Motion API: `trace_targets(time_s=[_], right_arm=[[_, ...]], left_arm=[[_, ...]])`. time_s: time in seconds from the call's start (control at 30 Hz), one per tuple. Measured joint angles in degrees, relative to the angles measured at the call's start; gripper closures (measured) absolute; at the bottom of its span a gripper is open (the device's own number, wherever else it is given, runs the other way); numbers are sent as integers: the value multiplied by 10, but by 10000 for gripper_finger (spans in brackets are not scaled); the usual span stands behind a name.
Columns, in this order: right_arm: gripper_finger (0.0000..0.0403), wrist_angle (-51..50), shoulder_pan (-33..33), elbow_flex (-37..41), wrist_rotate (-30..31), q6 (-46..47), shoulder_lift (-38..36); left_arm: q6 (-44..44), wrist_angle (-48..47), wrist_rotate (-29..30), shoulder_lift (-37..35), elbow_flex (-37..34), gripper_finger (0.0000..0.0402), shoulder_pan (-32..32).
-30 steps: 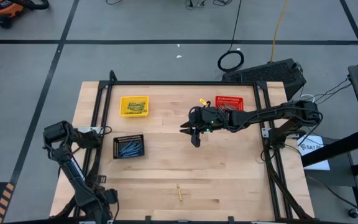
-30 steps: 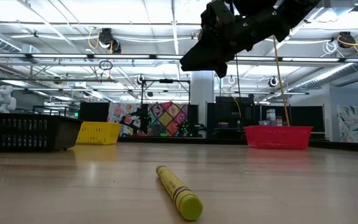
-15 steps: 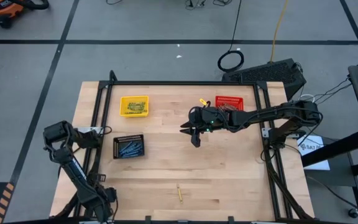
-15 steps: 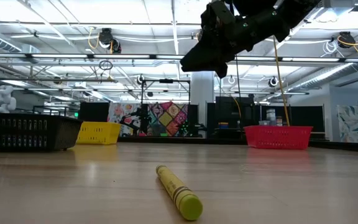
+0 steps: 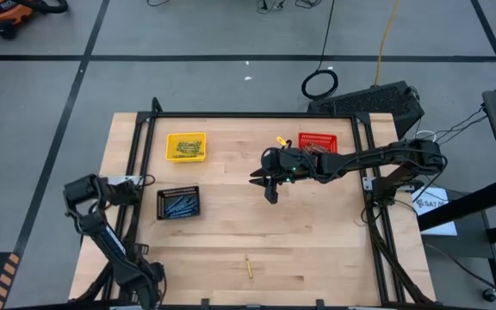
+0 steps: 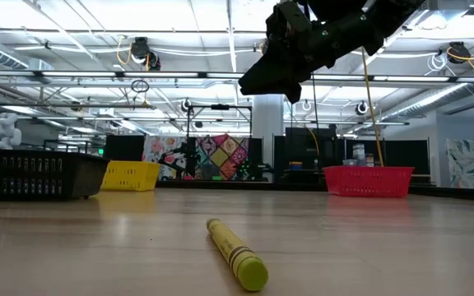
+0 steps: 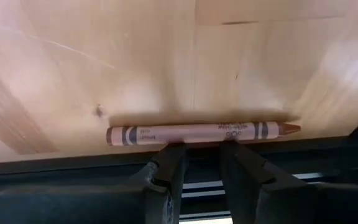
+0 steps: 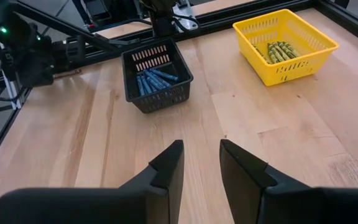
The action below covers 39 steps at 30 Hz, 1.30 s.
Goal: Sort crayons
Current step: Put the brown crayon into the red bin
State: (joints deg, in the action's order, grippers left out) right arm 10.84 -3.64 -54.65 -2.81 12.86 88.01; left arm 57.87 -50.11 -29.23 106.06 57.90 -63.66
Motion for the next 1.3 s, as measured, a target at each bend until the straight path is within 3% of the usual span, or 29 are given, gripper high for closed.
trace_targets(time_s=[0.37, 0.77, 1.1, 1.3], right_arm=[[312, 0, 0, 0, 0, 2, 0], [312, -4, 0, 0, -2, 2, 0], [312, -5, 0, 0, -2, 2, 0], [312, -12, 0, 0, -2, 2, 0]], left_arm=[[14, 4, -31, 8, -3, 307, 43], [17, -17, -17, 8, -2, 307, 79], [18, -31, 94, -27, 15, 307, 118], [18, -70, 102, -55, 15, 307, 134]])
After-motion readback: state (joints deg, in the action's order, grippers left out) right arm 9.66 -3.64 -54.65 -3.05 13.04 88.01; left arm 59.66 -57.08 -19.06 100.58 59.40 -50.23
